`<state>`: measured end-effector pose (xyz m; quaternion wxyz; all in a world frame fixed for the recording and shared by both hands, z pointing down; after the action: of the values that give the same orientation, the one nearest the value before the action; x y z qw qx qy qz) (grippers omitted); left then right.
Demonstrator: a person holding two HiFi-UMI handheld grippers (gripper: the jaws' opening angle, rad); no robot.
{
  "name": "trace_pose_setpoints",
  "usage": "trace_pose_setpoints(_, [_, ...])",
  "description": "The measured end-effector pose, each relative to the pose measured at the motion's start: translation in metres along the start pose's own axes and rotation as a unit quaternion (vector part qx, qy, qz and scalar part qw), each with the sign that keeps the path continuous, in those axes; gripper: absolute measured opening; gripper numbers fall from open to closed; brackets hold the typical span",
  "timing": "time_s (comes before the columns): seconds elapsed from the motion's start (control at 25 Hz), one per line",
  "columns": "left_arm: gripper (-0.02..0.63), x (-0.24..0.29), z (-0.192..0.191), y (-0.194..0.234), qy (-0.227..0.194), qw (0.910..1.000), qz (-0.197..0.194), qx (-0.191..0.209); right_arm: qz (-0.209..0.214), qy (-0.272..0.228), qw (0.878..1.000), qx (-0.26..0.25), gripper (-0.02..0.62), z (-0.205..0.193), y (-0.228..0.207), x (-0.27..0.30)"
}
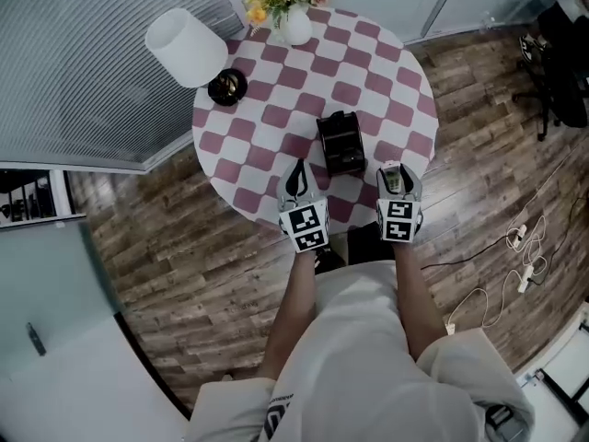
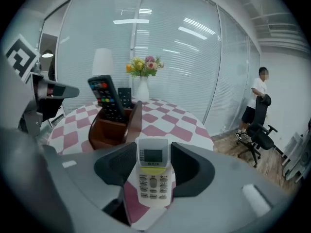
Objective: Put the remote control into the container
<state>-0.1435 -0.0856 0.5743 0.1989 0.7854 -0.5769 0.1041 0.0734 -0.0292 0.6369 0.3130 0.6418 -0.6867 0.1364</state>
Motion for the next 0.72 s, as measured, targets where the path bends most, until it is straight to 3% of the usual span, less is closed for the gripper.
trace_pose_setpoints(0.36, [0.005, -0.036, 0.000, -0.006, -0.010, 0.9993, -0.035, 0.010, -0.001, -0.095, 0.995, 0.005, 0.227, 0.043, 0.046, -0.032])
trace_pose_setpoints(0.72, [0.005, -0.040, 0.023, 0.019, -0.031, 0.9993, -0.017, 0.015, 0.023, -0.153, 0.988, 0.002, 0.226, 0.098, 0.075, -0.022])
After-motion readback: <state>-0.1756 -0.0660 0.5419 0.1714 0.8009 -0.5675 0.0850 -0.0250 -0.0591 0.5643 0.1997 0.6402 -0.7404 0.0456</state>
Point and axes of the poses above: the fingertips, and each gripper's own axes: x forward along the fingers, y to its left, z out of its top, the point moved 1 cm from there along -x, backward along the fingers, and after that the axes turned 9 degrees about -x, right-handed, at the moved point
